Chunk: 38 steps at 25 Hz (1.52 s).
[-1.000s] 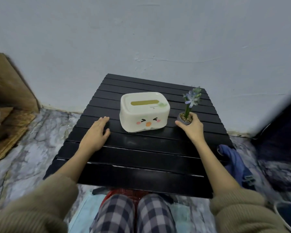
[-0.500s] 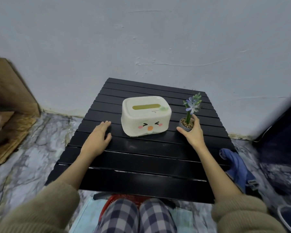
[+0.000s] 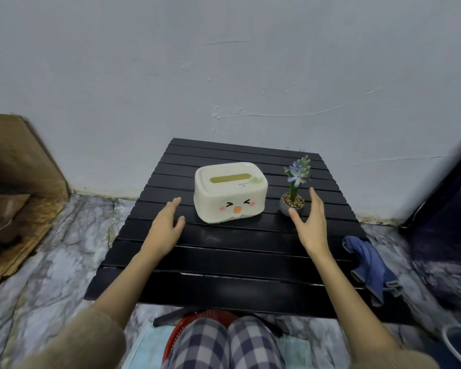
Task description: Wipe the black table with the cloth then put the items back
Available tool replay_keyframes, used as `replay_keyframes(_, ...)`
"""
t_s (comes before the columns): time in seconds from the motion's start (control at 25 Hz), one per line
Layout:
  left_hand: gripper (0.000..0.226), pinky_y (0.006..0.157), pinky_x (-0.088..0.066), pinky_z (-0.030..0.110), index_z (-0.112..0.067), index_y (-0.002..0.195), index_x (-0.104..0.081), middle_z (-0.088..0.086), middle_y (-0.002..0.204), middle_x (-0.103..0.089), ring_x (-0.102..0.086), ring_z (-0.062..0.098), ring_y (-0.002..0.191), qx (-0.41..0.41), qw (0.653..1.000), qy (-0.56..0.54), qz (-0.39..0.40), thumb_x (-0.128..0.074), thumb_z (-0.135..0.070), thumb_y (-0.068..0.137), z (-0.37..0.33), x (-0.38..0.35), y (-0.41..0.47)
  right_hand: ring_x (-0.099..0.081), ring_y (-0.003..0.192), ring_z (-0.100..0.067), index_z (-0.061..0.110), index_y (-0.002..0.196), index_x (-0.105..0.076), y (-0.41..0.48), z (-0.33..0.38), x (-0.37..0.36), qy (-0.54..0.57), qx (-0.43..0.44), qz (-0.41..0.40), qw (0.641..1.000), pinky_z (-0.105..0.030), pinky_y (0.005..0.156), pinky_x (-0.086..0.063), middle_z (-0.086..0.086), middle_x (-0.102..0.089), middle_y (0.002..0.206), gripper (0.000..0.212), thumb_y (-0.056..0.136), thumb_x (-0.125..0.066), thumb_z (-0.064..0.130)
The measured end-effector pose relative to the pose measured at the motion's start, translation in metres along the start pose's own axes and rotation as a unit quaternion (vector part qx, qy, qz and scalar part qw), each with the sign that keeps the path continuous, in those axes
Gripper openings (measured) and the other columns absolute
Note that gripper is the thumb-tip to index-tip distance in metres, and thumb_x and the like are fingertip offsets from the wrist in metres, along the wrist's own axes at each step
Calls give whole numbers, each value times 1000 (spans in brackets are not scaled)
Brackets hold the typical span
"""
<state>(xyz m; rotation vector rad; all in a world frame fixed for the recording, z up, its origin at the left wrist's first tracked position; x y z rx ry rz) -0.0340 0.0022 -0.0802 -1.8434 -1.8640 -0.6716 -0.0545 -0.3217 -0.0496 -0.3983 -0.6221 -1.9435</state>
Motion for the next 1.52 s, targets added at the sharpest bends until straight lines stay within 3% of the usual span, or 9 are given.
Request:
replay_keyframes(0.2,54,116,-21,36,-18,143,-24,8,154,-27,-25,24,142,-2,999,-13,31,-42,-17,93,-24,-1,-8,-31,129,-2,17,141,-31,-17,52,-22,-13,112,52,992,-17,104,-24,0,-38,146,54,91,-51,13)
replay_keyframes(0.36,58,111,-31,39,-19,144,-18,5,154,-28,-45,31,128,1,998,-3,66,-43,-20,92,-39,-4,-5,-27,138,-14,14,145,-22,6,52,-60,5,35,144,989,-21,105,-21,-5,-29,152,58,92,-46,10)
replay_keyframes(0.44,61,97,-40,34,-20,145,-13,8,149,-37,-60,24,102,1,996,5,84,-44,-22,92,-46,-9,-2,-28,140,-20,15,147,-14,18,45,-68,34,-19,161,986,-29,109,-26,-6,-28,153,66,91,-47,8)
replay_keyframes(0.52,65,81,-39,29,-21,146,-8,13,138,-50,-56,14,73,4,995,15,96,-43,-21,91,-49,-14,3,-34,136,-19,16,147,-8,24,41,-73,62,-61,184,979,-33,107,-32,-3,-35,149,72,89,-49,5)
replay_keyframes(0.64,66,76,-37,28,-22,145,-8,11,130,-55,-56,20,74,-1,995,2,98,-43,-19,90,-48,-19,8,-41,121,-11,21,143,-22,23,42,-79,92,-71,214,970,-30,101,-38,7,-46,128,70,84,-52,-2)
replay_keyframes(0.96,60,62,-40,22,-31,140,-19,3,107,-58,-45,9,60,-29,994,-54,90,-46,-17,87,-53,-13,10,-32,138,-14,28,146,-18,-3,31,-65,138,-56,168,974,-43,113,-33,0,-33,152,76,85,-51,-3)
replay_keyframes(1.08,66,77,-47,26,-33,142,-11,4,127,-55,-60,17,84,-24,993,-44,106,-47,-20,88,-45,-22,6,-33,134,-8,26,146,-16,-17,22,-65,145,-78,165,972,-30,109,-31,0,-33,152,76,86,-50,-4)
replay_keyframes(1.2,76,105,-39,40,-34,144,-1,3,148,-39,-47,28,126,-12,993,-49,110,-49,-23,86,-34,-28,8,-33,129,-4,28,146,-15,-22,17,-67,146,-74,167,972,-23,101,-32,1,-32,152,76,86,-51,-2)
replay_keyframes(1.52,73,110,-25,29,-22,146,-2,-4,157,-13,-23,18,142,-4,996,-77,53,-49,-25,90,-44,-13,-14,-25,141,-13,21,147,-14,-31,33,-34,174,-73,145,971,-29,112,-24,-1,-22,156,73,88,-52,-2)
Point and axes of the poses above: each hand's wrist, its own y-axis towards the middle knuckle, its own x-axis out of the back of the hand, z = x × y, the point moved 6 cm from there along y, towards the middle knuckle
